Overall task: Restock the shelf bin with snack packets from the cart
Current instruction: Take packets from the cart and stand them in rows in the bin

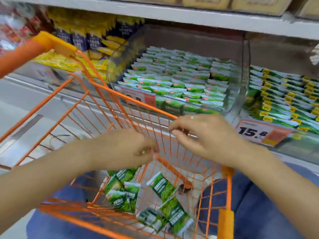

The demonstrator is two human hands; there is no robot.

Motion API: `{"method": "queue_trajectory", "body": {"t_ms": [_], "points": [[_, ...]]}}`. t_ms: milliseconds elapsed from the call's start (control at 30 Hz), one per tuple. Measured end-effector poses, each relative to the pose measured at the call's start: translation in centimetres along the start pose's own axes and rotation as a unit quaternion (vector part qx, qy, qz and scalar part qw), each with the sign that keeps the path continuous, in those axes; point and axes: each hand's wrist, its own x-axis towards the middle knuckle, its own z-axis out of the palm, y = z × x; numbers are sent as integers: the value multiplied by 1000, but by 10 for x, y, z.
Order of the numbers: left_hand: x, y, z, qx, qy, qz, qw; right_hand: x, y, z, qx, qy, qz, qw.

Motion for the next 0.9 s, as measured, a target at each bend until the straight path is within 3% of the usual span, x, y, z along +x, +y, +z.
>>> {"method": "queue_trajectory", "body": {"t_ms": [67,133,267,367,433,633,700,800,900], "points": [[-12,-5,18,36,-179,-49,982,14,-18,15,-20,-193,-23,981],[-17,-13,33,39,-246,-84,965,25,-28,42,-68,-317,-36,945],[-15,-42,52,9,-161,-123,979,30,-33,113,-137,-496,-60,855],[-14,-55,53,-3,-102,-138,985,22,-32,154,-192,-541,-112,811],[-14,-57,53,-23,-87,-135,987,16,-33,168,-196,-572,-102,790],[-14,-56,54,-15,-76,-146,986,19,-40,162,-129,-599,-51,789],[-15,-55,53,-10,-54,-153,987,29,-38,151,-76,-585,-13,808],[-16,-57,49,-15,16,-170,985,54,-29,119,37,-485,54,872],[-21,-55,37,-169,77,-164,969,68,-19,78,189,-319,117,922]]}}
